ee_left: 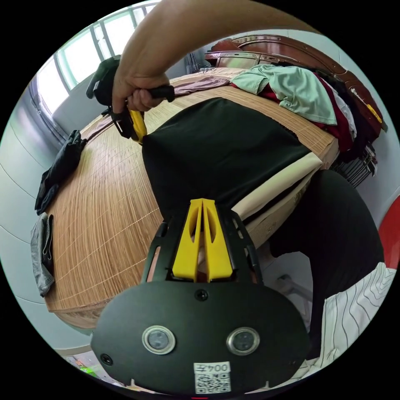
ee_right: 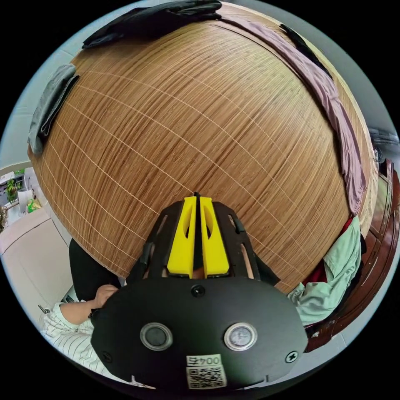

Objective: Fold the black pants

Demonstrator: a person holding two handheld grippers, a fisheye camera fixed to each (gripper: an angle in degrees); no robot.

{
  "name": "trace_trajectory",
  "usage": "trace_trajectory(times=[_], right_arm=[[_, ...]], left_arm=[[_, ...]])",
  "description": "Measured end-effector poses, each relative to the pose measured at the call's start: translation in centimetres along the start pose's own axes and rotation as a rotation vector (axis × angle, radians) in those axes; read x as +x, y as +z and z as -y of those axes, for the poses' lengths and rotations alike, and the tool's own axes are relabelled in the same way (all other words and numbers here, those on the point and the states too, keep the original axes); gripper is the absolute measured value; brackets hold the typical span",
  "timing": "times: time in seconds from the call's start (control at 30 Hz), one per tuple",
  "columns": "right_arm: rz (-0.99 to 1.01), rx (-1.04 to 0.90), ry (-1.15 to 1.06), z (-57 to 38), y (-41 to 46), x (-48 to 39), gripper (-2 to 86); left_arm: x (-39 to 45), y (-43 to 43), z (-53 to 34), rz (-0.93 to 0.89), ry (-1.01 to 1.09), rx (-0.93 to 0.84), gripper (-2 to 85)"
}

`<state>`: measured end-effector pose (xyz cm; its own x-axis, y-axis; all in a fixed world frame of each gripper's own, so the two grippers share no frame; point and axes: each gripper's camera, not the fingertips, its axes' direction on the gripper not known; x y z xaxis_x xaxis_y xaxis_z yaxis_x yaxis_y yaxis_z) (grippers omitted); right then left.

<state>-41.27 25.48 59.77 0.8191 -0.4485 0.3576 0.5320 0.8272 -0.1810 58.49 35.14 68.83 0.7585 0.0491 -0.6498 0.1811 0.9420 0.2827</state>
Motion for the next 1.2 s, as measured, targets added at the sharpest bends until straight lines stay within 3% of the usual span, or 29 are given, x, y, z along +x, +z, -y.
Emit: trace_trajectory(times=[0.13, 0.3, 0.6, 0.77, 0.93, 1.03, 1.1, 1.2], right_arm=[[0.059, 0.142, 0.08, -2.6, -0.1, 2.4, 2.5], [0.234, 0.524, 0.146, -15.0, -5.7, 7.6, 1.2], [0.292, 0.599, 0.352, -39.7, 2.6, 13.0, -0.6], [0.294, 0.491, 0.346, -42.5, 7.9, 15.0, 0.2], [0.452, 0.683, 0.428, -48.4, 4.9, 18.9, 5.4], [0.635, 0.782, 0.56, -53.4, 6.6, 22.4, 8.9], [0.976, 0.808, 0.671, -56.3, 11.1, 26.0, 10.8], [1.199, 0.799, 0.79, -58.6, 15.6, 28.3, 12.2]], left_arm=[[0.4, -0.2, 0.1, 0.031, 0.03, -0.013, 0.1], [0.1, -0.3, 0.5, 0.032, 0.038, -0.028, 0.1], [0.8, -0.5, 1.5, 0.114, 0.106, -0.073, 0.1], [0.4, -0.5, 2.2, 0.118, 0.097, -0.1, 0.2], [-4.0, -2.4, 2.7, -0.04, -0.058, -0.097, 0.2], [-8.2, -4.1, 1.1, -0.193, -0.225, -0.049, 0.1], [-10.4, -4.8, -0.3, -0.29, -0.331, -0.026, 0.2], [-11.1, -6.2, -1.0, -0.363, -0.388, 0.047, 0.3]])
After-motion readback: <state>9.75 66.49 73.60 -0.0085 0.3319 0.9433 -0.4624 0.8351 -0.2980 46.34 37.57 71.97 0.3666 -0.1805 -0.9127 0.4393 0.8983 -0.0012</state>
